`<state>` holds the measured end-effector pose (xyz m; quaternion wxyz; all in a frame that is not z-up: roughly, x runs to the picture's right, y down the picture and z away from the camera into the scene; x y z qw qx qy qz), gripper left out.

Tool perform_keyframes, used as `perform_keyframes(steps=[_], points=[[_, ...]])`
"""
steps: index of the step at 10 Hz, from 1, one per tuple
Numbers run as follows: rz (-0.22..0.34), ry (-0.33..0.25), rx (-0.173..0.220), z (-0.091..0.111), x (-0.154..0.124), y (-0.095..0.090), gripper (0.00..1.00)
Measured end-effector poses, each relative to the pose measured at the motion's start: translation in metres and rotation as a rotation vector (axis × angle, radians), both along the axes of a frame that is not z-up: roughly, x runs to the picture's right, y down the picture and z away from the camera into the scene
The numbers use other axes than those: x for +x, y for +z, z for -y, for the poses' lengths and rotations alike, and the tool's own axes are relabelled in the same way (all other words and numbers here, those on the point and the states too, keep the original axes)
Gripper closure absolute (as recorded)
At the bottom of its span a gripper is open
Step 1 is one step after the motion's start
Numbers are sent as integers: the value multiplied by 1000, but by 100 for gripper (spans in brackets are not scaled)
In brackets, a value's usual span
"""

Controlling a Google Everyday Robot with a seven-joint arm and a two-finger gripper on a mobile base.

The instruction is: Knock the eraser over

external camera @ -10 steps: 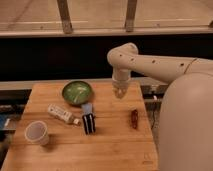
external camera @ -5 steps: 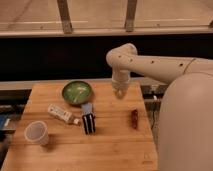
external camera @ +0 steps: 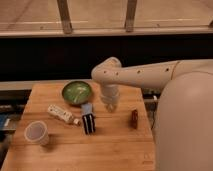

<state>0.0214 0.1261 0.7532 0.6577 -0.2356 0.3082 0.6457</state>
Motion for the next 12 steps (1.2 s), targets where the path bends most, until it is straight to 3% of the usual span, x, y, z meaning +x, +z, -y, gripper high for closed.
perform_keyframes(steps=[2, 6, 8, 12], points=[[18, -51, -36, -16, -20, 11, 100], [84, -117, -99, -25, -57, 20, 100], [144, -120, -123, -19, -72, 13, 100], [294, -118, -178, -19, -111, -25, 100]])
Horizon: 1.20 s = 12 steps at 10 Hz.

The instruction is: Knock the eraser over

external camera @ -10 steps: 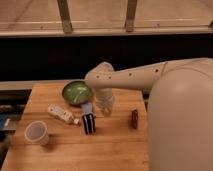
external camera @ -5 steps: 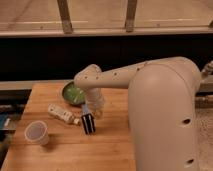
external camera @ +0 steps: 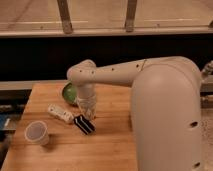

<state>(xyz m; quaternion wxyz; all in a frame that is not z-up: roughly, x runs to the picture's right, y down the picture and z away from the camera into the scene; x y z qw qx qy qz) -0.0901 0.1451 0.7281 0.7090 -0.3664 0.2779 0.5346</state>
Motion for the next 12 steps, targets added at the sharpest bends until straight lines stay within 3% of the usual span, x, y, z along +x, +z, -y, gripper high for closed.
perform_keyframes(steps=[3, 4, 6, 10, 11, 12], points=[[82, 14, -47, -13, -26, -16, 100], [92, 26, -42, -12, -28, -19, 100], [75, 51, 18, -1, -24, -22, 100], [-80, 125, 163, 54, 26, 1, 97], [-117, 146, 181, 65, 45, 7, 97], [-114, 147, 180, 64, 43, 8, 94]])
